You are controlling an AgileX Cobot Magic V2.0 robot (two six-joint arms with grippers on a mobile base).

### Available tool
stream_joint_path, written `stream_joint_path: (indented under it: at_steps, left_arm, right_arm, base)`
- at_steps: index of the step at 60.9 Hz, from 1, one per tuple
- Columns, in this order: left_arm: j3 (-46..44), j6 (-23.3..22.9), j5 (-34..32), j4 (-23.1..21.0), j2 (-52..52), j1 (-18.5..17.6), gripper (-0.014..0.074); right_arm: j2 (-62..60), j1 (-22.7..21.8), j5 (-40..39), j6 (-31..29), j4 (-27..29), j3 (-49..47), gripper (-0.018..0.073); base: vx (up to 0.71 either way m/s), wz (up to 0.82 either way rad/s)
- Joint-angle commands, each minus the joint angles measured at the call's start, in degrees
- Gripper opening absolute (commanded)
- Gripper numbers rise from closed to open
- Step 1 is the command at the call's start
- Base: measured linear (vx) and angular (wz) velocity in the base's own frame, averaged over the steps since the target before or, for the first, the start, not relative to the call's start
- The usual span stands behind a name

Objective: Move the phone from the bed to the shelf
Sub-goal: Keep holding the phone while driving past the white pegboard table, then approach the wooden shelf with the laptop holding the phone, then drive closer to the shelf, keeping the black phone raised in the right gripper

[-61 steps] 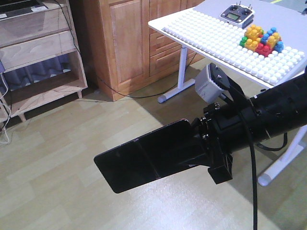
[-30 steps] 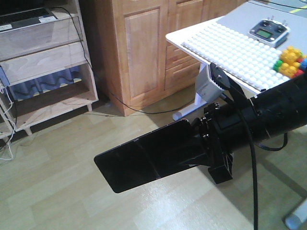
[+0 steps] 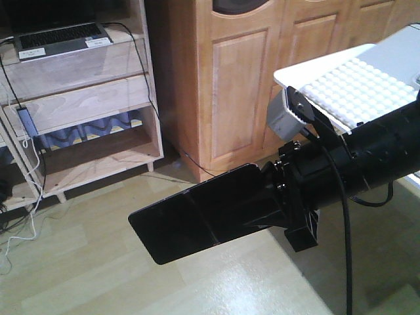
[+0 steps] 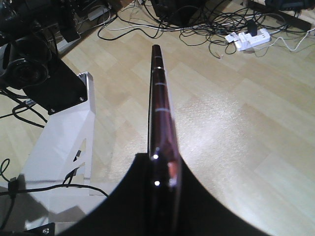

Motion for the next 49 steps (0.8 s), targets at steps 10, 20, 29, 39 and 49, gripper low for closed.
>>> stream_joint_path:
  at_steps: [10,20,29,39,49]
  left_arm:
    - [-1.22,-0.33,-4.15,-0.52,-0.77,0.06,0.0001]
    - [-1.22,-0.33,-4.15,-0.52,-0.77,0.06,0.0001]
    - [-1.22,-0.33,-4.15,-0.52,-0.77,0.06,0.0001]
    - [-1.22,-0.33,-4.15,-0.52,-0.77,0.06,0.0001]
    - [-1.22,-0.33,-4.15,-0.52,-0.77,0.06,0.0001]
  right_arm:
    - [-1.85,-0.06,4.31,-0.7,4.49,-1.46,-0.0003]
    - [-1.85,-0.06,4.31,-0.7,4.49,-1.46,-0.0003]
    - [-1.85,-0.06,4.31,-0.7,4.49,-1.46,-0.0003]
    - [-1.85,-0.06,4.31,-0.7,4.49,-1.46,-0.0003]
    - [-1.85,-0.06,4.31,-0.7,4.49,-1.46,-0.0003]
  base:
    - [0.42,0.2]
    - [0.42,0.2]
    - [0.41,0.19]
    - [0.4,0.2]
    - [0.39,0.25]
